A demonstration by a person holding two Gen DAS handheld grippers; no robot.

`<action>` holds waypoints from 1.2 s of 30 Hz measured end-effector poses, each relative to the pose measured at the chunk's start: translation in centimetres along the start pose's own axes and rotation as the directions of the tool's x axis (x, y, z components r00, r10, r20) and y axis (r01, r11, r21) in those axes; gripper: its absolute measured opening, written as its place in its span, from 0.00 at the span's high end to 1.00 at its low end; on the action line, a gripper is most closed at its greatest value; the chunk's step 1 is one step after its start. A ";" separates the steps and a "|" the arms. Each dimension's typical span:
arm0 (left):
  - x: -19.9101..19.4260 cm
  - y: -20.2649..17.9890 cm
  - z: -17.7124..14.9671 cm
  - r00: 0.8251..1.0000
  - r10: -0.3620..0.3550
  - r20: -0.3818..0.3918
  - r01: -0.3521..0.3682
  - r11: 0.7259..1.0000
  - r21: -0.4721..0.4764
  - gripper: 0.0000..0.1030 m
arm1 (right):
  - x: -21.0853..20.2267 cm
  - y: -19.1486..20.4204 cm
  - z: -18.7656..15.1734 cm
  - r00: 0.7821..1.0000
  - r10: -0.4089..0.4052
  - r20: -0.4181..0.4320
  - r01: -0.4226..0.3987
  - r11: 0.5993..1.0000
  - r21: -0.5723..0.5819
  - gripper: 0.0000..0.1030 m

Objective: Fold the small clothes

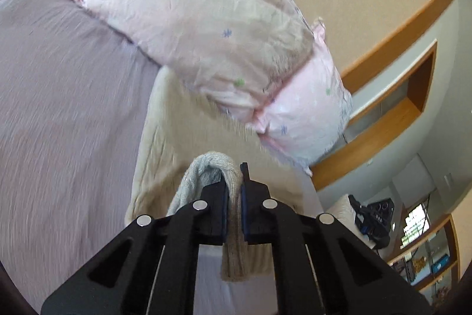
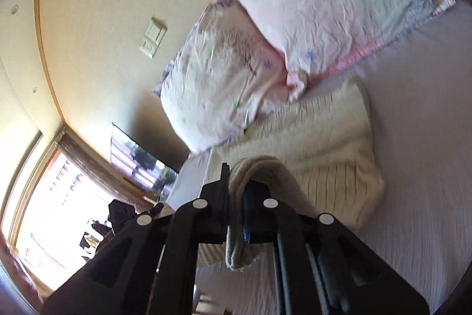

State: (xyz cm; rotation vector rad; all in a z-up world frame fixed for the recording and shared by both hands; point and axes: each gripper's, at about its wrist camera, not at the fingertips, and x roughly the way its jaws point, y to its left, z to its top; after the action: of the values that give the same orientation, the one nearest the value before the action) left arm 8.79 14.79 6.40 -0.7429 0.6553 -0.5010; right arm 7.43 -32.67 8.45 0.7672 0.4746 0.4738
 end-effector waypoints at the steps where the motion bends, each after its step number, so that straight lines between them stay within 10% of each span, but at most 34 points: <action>1: 2.3 0.3 2.0 1.000 0.024 0.014 -0.023 1.000 -0.018 0.94 | 1.1 -1.7 1.5 0.999 -0.035 0.024 0.034 0.999 0.040 0.93; 5: 11.4 2.5 6.3 0.980 0.191 -0.045 -0.194 0.979 -0.058 0.94 | 7.2 -8.5 4.4 0.950 -0.312 0.003 0.302 0.921 0.246 0.86; 10: 12.8 3.4 6.6 0.979 0.162 -0.120 -0.174 0.980 -0.095 0.91 | 7.3 -9.4 4.5 0.928 -0.367 0.069 0.347 0.916 0.203 0.20; 12: 11.0 3.2 6.6 0.984 0.155 -0.088 -0.162 0.983 -0.083 0.32 | 6.1 -7.9 4.4 0.903 -0.405 0.146 0.386 0.912 0.138 0.02; 14: 9.0 3.3 6.6 0.979 0.202 -0.019 -0.203 0.977 -0.067 0.15 | 5.2 -7.1 4.2 0.911 -0.375 0.172 0.368 0.927 0.071 0.02; 22: 11.1 6.5 5.1 0.937 0.233 -0.258 -0.261 0.962 -0.078 0.43 | 5.9 -8.8 4.2 0.940 -0.325 0.104 0.308 0.940 0.148 0.02; 29: 11.6 7.8 3.2 0.964 0.141 -0.228 -0.197 0.948 -0.250 0.76 | 5.6 -8.4 3.9 0.957 -0.267 0.109 0.246 0.953 0.174 0.02; 33: 11.7 3.3 3.7 0.989 -0.041 -0.145 -0.002 0.958 -0.287 0.80 | 4.5 -7.9 4.3 0.965 -0.223 0.138 0.199 0.965 0.169 0.02; 36: 14.6 -3.0 3.7 0.967 -0.215 -0.138 0.177 0.953 -0.244 0.83 | 3.1 -7.1 4.9 0.955 -0.232 0.187 0.212 0.970 0.120 0.02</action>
State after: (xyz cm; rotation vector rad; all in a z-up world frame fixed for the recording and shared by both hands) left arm 20.94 5.46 5.43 -1.0005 0.8060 -0.6823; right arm 14.25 -38.00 5.56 0.8360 0.3928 0.1617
